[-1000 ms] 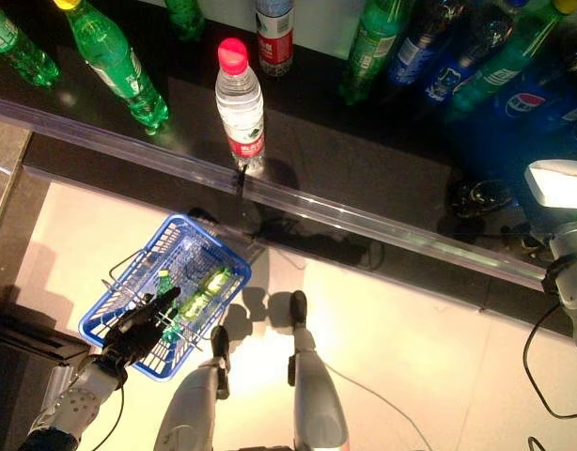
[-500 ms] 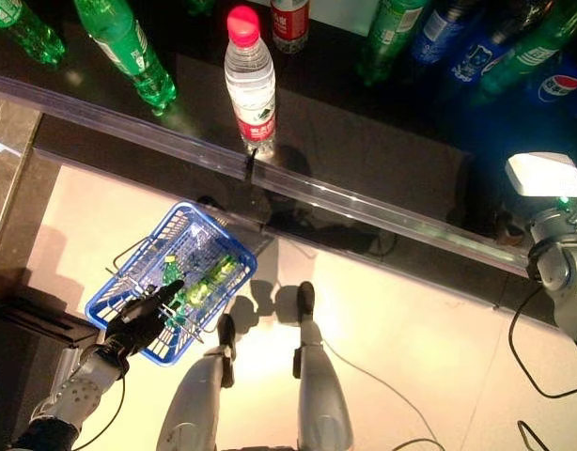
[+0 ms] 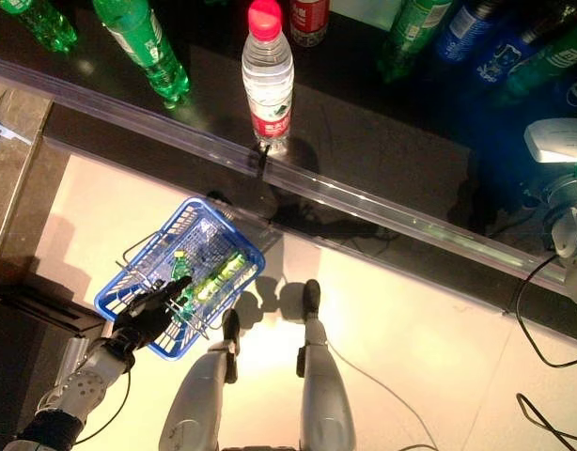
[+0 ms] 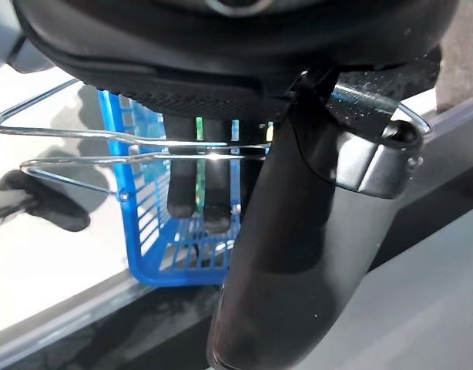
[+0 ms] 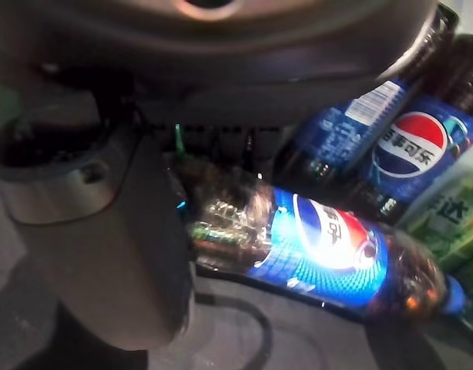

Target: Pick up the drink and place into the basket.

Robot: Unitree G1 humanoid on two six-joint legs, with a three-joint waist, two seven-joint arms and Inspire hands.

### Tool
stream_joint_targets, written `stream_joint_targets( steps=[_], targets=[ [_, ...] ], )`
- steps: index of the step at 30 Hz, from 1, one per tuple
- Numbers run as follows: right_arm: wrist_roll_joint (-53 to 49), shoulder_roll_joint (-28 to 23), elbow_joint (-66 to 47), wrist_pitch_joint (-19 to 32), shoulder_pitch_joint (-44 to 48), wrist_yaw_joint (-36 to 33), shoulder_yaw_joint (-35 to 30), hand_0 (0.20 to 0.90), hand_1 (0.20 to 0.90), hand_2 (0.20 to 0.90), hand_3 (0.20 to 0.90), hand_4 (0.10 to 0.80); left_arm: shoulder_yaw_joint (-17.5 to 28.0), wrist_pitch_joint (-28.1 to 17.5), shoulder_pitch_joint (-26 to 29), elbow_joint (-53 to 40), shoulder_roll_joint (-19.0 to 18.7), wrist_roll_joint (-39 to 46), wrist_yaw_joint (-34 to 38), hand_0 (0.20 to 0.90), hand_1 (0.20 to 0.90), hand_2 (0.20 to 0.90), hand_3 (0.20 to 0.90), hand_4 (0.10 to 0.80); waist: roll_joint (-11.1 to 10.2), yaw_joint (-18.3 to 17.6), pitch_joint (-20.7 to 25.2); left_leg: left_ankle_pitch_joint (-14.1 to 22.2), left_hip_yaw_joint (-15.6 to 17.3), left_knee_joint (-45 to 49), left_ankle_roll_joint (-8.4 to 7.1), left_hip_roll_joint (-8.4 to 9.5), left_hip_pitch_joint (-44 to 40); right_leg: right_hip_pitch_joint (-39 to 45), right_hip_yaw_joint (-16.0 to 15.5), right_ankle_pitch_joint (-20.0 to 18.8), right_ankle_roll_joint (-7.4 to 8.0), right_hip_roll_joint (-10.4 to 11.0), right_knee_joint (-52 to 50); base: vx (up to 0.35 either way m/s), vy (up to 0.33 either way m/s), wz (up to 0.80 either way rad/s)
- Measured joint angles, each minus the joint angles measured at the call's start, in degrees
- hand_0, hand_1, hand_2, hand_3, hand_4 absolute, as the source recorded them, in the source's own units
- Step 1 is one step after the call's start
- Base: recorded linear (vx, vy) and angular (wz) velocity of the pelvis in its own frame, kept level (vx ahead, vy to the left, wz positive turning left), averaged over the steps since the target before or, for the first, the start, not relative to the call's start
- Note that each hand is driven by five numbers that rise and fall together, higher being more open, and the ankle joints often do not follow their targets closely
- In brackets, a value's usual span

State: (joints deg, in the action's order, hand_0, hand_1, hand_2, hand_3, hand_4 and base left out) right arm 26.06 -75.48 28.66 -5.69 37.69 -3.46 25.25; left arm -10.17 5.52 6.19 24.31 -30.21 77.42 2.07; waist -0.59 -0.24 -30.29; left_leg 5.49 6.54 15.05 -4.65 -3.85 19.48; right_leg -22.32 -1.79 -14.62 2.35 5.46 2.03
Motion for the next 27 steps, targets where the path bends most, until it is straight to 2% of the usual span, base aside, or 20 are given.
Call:
stream_joint_targets(
  steps=[14, 27],
  targets=[
    [0.05, 0.03, -1.63, -0.68, -6.07, -3.22, -4.38, 0.300, 0.300, 0.300, 0.200, 0.100, 0.01, 0.00, 0.25, 0.00, -0.12, -0.01, -0.01, 0.300, 0.300, 0.300, 0.200, 0.100, 0.01, 0.24, 0.00, -0.28, -1.16, 0.01, 0.25, 0.38, 0.63, 0.00, -1.02, 0.05, 0.07, 0.42, -0.14, -0.008, 0.004, 0.04],
    [2.27, 1.12, -9.17, 0.67, -14.60, -6.49, -9.64, 0.300, 0.300, 0.300, 0.200, 0.100, 0.14, -0.02, -1.53, -0.22, 0.05, -0.01, -0.08, 0.300, 0.300, 0.300, 0.200, 0.100, -0.07, -0.52, 0.04, -0.14, -1.08, -0.09, 0.49, 0.37, -0.55, 1.01, -0.87, 0.09, 0.09, 0.37, -0.34, 0.018, 0.060, 0.00]
  ],
)
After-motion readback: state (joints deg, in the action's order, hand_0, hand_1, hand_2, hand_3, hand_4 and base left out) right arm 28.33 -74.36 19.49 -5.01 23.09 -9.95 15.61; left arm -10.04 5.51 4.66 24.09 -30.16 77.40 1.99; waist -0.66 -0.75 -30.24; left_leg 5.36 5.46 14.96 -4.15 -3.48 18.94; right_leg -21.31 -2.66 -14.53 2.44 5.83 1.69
